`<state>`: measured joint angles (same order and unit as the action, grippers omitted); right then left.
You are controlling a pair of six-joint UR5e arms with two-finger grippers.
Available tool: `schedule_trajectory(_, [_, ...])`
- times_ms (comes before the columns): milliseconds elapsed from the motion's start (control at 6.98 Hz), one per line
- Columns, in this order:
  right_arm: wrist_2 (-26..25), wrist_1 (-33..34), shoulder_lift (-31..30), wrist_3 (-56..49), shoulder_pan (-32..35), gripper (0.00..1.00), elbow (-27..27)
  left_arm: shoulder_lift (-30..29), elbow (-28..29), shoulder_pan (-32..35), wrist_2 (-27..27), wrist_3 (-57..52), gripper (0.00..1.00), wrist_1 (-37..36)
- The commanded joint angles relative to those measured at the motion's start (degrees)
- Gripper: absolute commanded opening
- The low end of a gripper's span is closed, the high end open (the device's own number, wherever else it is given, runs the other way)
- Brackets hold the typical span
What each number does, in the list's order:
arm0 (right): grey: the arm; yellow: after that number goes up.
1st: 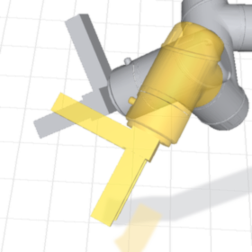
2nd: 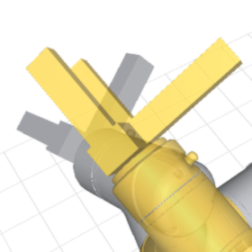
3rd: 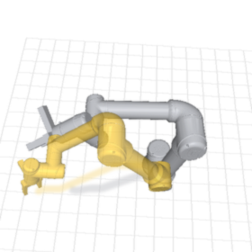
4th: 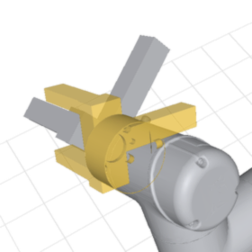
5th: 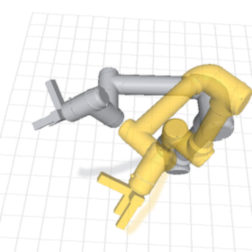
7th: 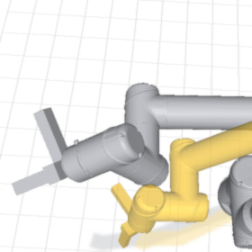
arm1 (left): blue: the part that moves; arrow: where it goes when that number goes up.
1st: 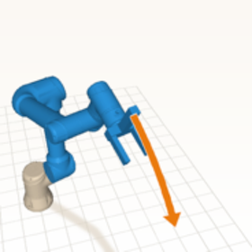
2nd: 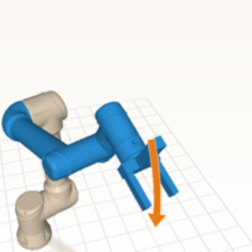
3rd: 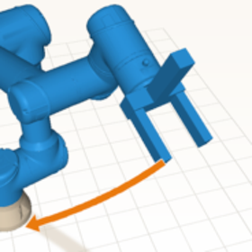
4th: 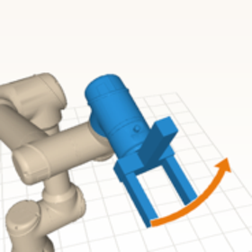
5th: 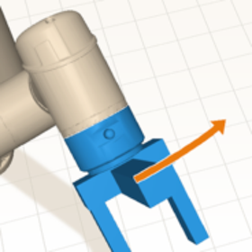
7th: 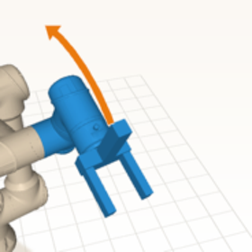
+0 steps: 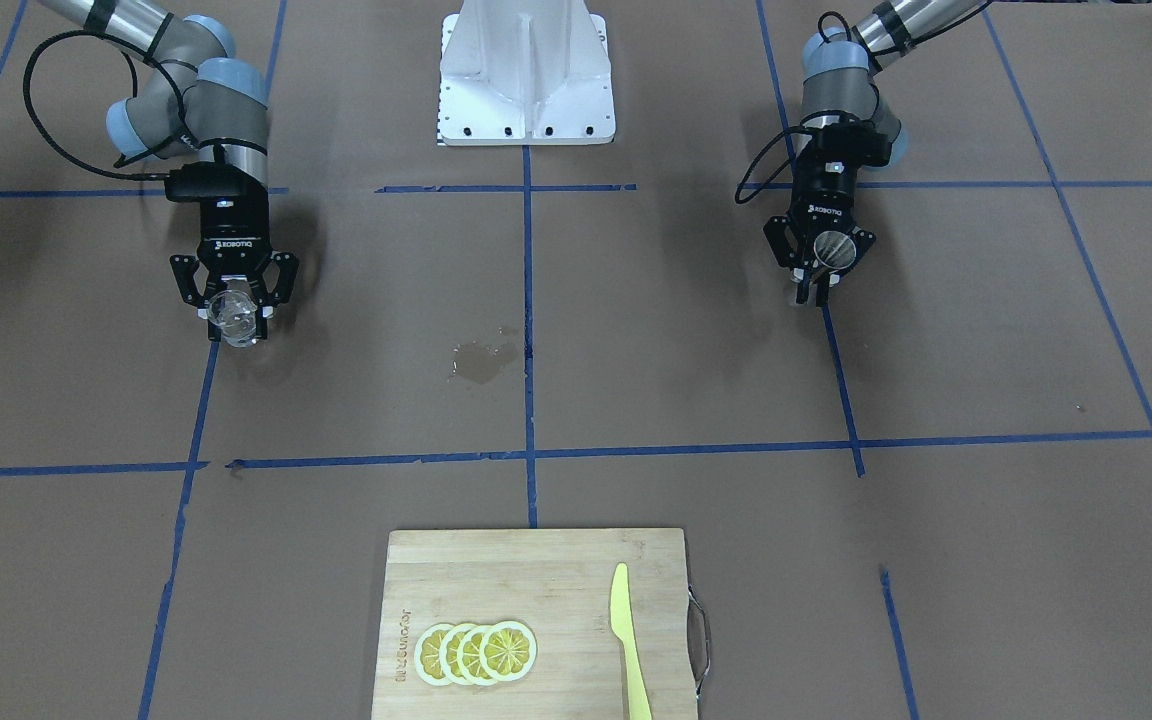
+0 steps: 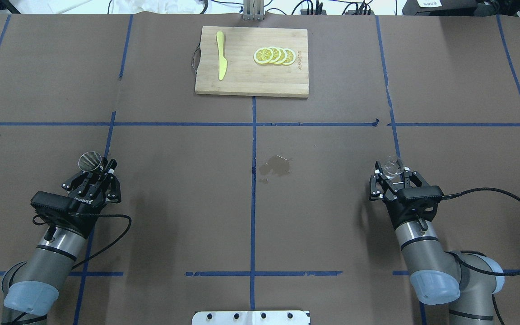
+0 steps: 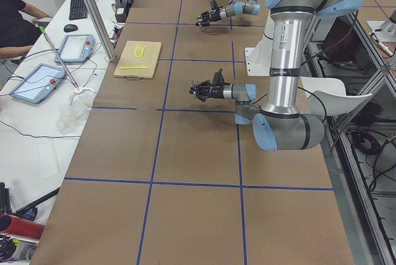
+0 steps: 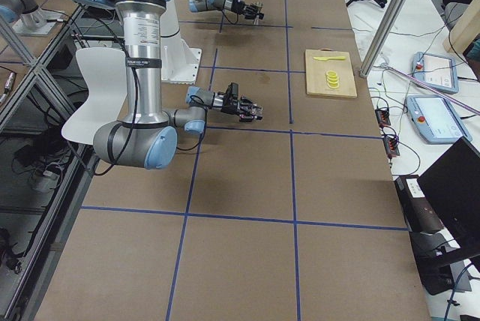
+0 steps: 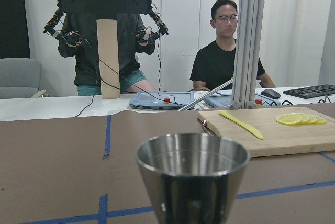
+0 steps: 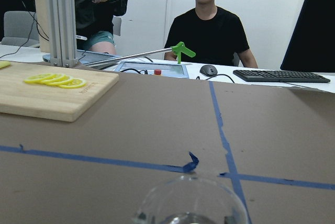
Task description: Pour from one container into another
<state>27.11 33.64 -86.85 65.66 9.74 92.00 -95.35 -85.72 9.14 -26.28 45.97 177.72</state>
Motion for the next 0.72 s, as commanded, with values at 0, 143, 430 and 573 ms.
schedule_trajectory(0, [0.14,-0.24,2.99,-8.04,0.28,0.0,2.29,-0.18,-0.32,-0.26,0.0,-0.17,0.0,0.0])
schedule_trajectory(143, [0.31,0.37,4.74,-8.53,0.28,0.0,4.57,-2.88,0.11,-0.35,-0.09,-0.26,0.0,-0.18])
schedule_trajectory(430, [1.1,5.43,7.74,-9.75,0.19,0.0,8.52,-6.86,-0.23,-0.44,-0.7,-7.58,0.0,-1.49])
schedule_trajectory(573, [1.89,9.65,8.53,-9.76,0.19,0.0,11.76,-8.26,-0.41,-0.44,-3.14,-11.74,0.0,-1.15])
